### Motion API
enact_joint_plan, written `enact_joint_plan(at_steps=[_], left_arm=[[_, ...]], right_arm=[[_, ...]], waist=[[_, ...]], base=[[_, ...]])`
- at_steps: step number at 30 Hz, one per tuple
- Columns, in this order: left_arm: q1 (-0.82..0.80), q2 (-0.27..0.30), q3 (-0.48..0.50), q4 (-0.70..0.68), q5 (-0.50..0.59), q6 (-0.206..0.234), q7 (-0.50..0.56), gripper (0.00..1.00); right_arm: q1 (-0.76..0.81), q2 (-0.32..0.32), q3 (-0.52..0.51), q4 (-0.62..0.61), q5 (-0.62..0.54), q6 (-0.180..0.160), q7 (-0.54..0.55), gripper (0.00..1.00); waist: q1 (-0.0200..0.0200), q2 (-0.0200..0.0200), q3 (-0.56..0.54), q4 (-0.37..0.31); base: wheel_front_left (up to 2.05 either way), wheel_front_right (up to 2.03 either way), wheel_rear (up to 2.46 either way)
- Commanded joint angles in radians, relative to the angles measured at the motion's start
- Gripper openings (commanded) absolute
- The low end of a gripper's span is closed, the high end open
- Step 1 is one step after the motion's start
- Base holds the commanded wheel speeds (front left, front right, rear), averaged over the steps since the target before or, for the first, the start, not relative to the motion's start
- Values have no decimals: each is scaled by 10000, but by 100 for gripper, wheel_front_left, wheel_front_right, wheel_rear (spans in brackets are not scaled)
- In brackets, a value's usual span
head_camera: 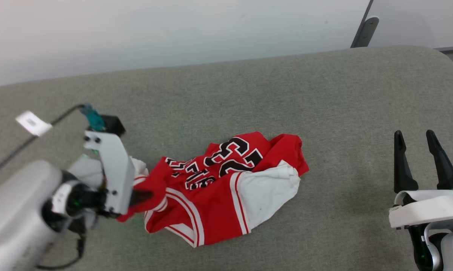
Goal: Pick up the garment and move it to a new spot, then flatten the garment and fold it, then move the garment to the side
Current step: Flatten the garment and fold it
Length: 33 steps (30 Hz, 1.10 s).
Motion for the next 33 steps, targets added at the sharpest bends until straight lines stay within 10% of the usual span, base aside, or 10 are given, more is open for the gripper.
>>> enact_joint_plan(at_steps=[1,11,21,33], left_arm=[[-201,175,57,-54,101,156,93,100],[-998,1182,450,257,606,519,308,100],[-1291,226,-96,2066,1700,-1300,-1654,100],[-1491,-614,-672,4719,2170,-2410,-2349,100]], right_arm=[[66,35,53,-3,-7,-15,-35,100],[-34,6,149,-38,76,-15,-72,100],[-298,49,286,12,122,-15,-155,100],[-641,21,396,181,151,-15,-264,100]], waist=[[0,-1,-2,-46],[0,-1,238,-362],[0,-1,749,-607],[0,-1,1277,-909]], base=[[0,0,0],[0,0,0],[0,0,0],[0,0,0]])
